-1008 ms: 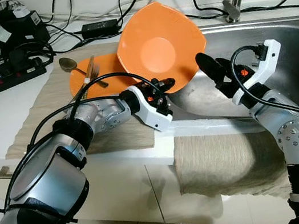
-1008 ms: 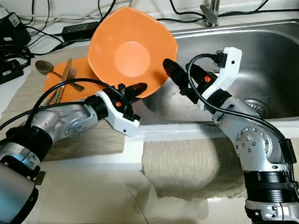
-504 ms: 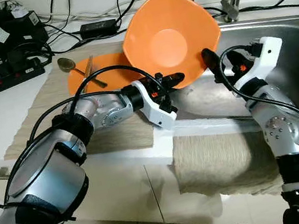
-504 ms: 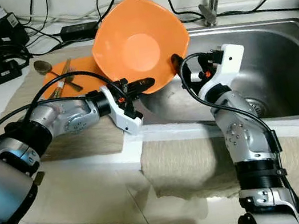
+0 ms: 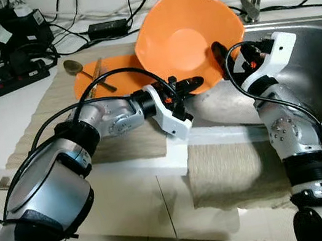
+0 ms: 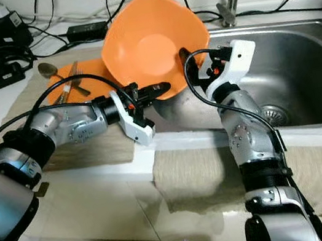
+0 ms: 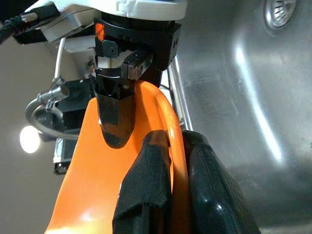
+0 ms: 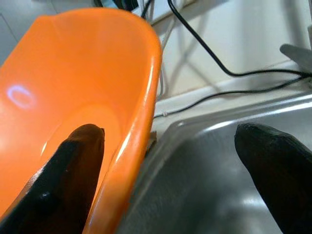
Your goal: Kitchen organization
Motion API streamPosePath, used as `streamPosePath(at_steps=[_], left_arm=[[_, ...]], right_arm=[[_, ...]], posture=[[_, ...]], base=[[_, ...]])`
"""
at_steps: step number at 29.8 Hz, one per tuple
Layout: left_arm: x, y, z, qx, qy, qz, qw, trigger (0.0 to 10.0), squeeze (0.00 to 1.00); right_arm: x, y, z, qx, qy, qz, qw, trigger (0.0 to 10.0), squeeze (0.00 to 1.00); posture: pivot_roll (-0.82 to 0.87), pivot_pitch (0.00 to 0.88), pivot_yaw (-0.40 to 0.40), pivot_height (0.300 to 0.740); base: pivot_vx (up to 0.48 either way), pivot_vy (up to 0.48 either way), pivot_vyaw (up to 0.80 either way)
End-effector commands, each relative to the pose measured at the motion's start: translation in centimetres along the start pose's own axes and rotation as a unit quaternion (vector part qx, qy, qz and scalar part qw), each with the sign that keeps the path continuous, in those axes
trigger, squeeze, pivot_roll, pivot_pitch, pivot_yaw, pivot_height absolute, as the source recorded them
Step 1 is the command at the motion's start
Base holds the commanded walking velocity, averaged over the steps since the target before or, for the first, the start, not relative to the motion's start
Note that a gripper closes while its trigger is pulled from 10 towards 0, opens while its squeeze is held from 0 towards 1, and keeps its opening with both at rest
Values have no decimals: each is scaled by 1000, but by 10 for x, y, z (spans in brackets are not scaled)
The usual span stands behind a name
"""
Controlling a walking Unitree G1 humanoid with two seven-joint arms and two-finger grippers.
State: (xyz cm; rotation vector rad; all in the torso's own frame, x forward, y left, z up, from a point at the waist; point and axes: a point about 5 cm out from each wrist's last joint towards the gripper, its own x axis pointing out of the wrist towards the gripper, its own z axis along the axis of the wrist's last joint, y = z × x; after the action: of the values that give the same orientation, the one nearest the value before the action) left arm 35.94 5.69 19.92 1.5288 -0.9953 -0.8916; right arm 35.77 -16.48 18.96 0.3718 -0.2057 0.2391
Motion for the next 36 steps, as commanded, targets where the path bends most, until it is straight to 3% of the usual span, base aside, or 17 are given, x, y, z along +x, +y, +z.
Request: streamPosePath(at_steps=[1, 4, 5, 6, 19, 25, 28, 30, 33, 36], left_arm=[[15, 30, 12, 3, -57, 70, 996, 0, 0], [15, 31, 13, 4, -61, 72, 995, 0, 0], [15, 32, 14, 2, -64, 76, 995, 0, 0], [15, 33, 14, 1, -66, 79, 995, 0, 0], [16, 37, 14, -11, -64, 91, 994, 0, 0], [16, 36, 17, -19, -71, 92, 993, 0, 0], [16, 36, 17, -23, -71, 92, 993, 0, 0], [16, 33, 17, -26, -69, 89, 993, 0, 0], [16, 32, 17, -31, -67, 86, 994, 0, 0], [16, 30, 17, -33, -65, 82, 994, 0, 0]], right_arm=[[-1, -6, -12, 2, 26, -26, 999, 10000, 0], [1, -5, -14, 7, 27, -27, 999, 10000, 0], [1, -5, -14, 14, 23, -30, 999, 1137, 0], [2, -5, -15, 22, 21, -32, 999, 0, 0], [0, -3, -23, 51, 24, -34, 998, 0, 0], [-4, -5, -28, 95, 30, -43, 994, 0, 0], [-6, -4, -31, 83, 35, -40, 995, 0, 0], [-8, -2, -34, 42, 44, -34, 998, 0, 0], [-9, 0, -37, 17, 52, -28, 998, 0, 0], [-9, 1, -39, 19, 56, -28, 998, 0, 0]], posture=[[-11, 0, 72, 740], [-10, 0, 73, 740], [-10, 0, 73, 740], [-9, 0, 72, 740], [-14, 0, 69, 740], [-15, 0, 73, 740], [-16, 1, 74, 740], [-16, 3, 74, 740], [-15, 4, 74, 740], [-13, 6, 73, 740]], base=[[0, 0, 0], [0, 0, 0], [0, 0, 0], [0, 0, 0], [0, 0, 0], [0, 0, 0], [0, 0, 0], [0, 0, 0], [0, 0, 0], [0, 0, 0]])
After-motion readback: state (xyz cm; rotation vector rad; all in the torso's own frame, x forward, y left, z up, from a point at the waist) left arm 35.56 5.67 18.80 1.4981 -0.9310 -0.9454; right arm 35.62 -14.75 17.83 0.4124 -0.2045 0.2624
